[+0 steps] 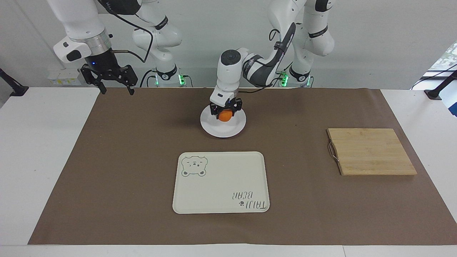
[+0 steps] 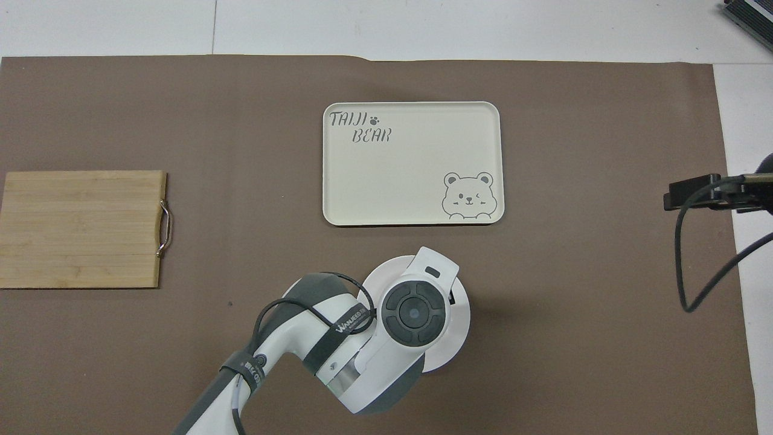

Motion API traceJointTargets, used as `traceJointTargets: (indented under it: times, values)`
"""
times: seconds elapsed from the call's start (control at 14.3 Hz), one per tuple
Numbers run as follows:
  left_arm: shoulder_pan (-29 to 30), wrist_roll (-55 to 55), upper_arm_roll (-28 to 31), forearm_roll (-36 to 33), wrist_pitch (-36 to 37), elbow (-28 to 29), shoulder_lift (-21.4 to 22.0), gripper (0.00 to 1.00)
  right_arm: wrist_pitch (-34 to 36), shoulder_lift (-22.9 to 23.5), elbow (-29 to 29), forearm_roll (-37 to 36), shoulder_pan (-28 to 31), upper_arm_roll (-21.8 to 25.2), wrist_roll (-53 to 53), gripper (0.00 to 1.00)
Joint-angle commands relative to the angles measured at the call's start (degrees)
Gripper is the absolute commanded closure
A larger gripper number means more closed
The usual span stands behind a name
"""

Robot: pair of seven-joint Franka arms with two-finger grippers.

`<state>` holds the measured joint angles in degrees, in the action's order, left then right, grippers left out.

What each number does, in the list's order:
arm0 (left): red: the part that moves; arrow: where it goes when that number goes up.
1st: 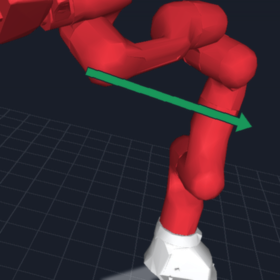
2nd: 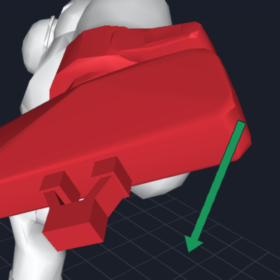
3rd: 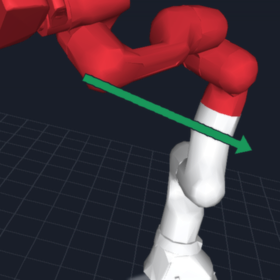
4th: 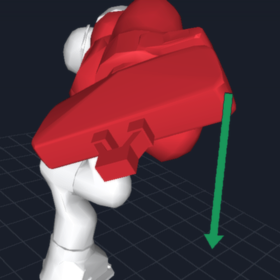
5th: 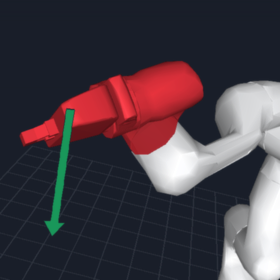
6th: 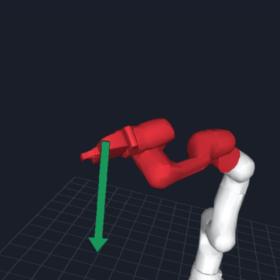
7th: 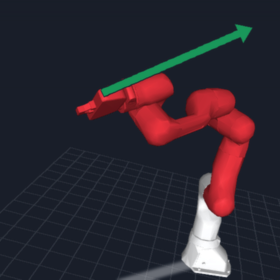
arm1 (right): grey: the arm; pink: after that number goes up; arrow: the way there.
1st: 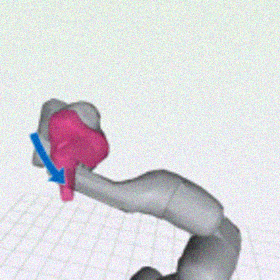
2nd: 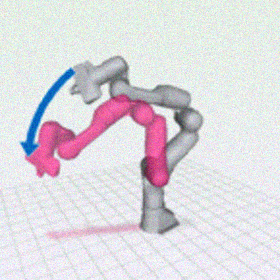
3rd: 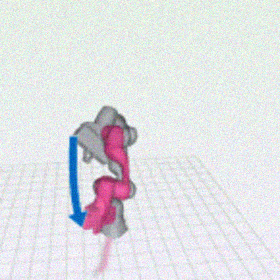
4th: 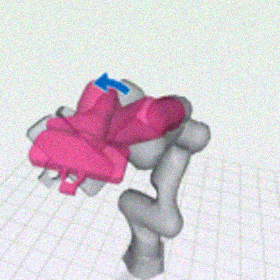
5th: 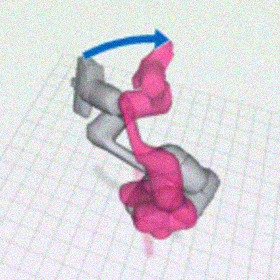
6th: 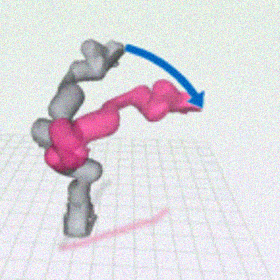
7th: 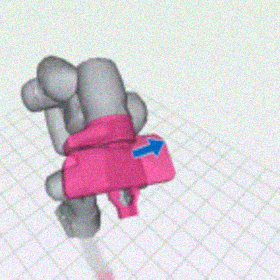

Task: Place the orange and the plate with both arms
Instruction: 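Lower the orange onto the white plate and open the left gripper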

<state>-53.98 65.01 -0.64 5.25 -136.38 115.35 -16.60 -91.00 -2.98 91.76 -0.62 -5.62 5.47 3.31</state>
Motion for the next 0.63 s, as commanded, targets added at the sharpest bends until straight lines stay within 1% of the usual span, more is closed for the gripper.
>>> traceJointTargets:
  times: [0.0,0.07,0.21,0.28,0.56]
  values:
    - [-1.0,1.7,1.2,0.7,-0.5,0.1,0.5,0.0,-0.1,-0.4,0.5,1.4,0.6,-0.2,-0.8,0.0]
    - [-0.7,1.5,1.2,0.7,-0.2,0.0,1.1,0.0,-0.1,-0.4,0.5,1.4,0.6,-0.2,-0.8,0.0]
    - [1.0,0.7,1.3,0.7,3.3,-0.8,3.8,0.0,-0.1,-0.4,0.4,1.4,0.6,-0.2,-0.8,0.0]
    - [2.6,0.4,1.3,0.7,6.3,-2.2,4.9,0.0,-0.1,-0.4,0.4,1.4,0.6,-0.2,-0.8,0.0]
    - [8.3,-7.3,1.4,0.7,17.1,-7.7,8.4,0.0,-0.1,-0.4,0.4,1.4,0.6,-0.2,-0.8,0.0]
